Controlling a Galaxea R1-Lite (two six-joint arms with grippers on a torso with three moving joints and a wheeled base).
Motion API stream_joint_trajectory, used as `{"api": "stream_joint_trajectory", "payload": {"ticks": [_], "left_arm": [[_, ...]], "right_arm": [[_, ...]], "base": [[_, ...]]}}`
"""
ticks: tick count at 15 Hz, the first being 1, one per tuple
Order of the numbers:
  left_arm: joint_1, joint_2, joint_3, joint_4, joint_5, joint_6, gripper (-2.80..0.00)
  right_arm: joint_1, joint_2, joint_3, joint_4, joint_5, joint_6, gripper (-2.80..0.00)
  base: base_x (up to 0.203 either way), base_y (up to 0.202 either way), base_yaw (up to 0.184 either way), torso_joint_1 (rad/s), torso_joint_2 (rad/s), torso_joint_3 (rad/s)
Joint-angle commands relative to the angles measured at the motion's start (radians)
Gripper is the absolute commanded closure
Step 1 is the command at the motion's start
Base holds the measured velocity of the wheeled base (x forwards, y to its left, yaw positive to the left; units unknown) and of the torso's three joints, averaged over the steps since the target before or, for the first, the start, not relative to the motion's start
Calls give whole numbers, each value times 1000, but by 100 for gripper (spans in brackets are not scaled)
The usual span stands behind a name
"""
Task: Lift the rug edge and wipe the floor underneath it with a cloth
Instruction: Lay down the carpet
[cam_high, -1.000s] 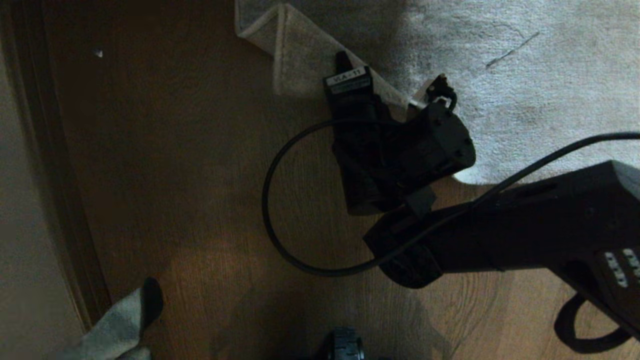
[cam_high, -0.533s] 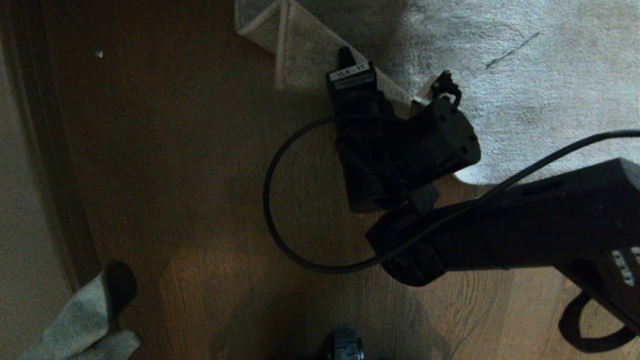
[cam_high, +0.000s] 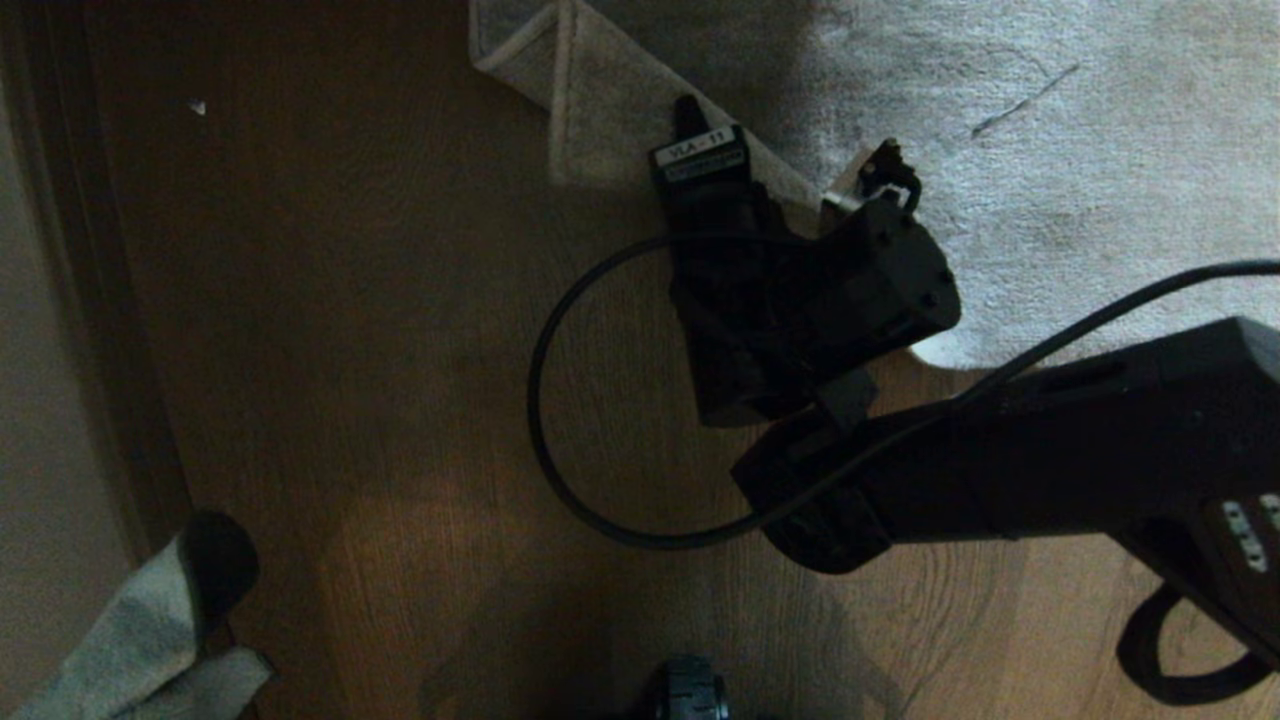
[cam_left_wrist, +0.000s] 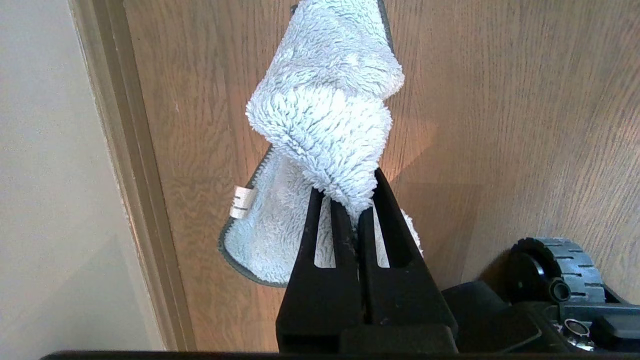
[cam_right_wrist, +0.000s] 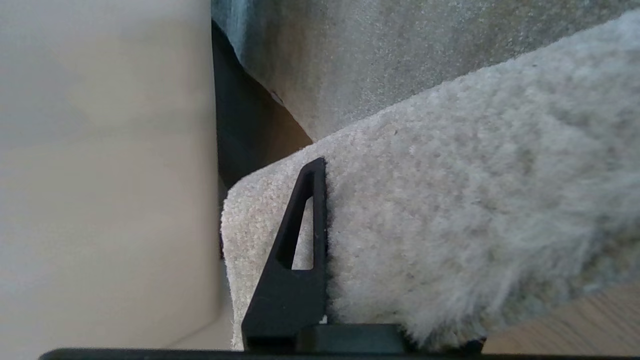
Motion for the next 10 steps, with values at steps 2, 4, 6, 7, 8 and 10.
{"api": "stream_joint_trajectory", "payload": {"ticks": [2, 4, 6, 7, 8, 10], "left_arm": [[0, -1, 0, 0, 0, 0, 0], [0, -1, 0, 0, 0, 0, 0], [0, -1, 0, -1, 0, 0, 0], [0, -1, 0, 0, 0, 0, 0], [0, -1, 0, -1, 0, 0, 0], [0, -1, 0, 0, 0, 0, 0]], "right_arm": [[-1, 16, 4, -48, -3, -1, 0], [0, 32, 5, -48, -3, -1, 0], [0, 51, -17, -48, -3, 2, 0], [0, 56, -28, -48, -3, 2, 0], [0, 54, -34, -48, -3, 4, 0], [-3, 51, -35, -48, -3, 5, 0]], "base": [[0, 0, 0, 0, 0, 0], [0, 0, 0, 0, 0, 0], [0, 0, 0, 0, 0, 0], [0, 0, 0, 0, 0, 0], [0, 0, 0, 0, 0, 0], [0, 0, 0, 0, 0, 0]]}}
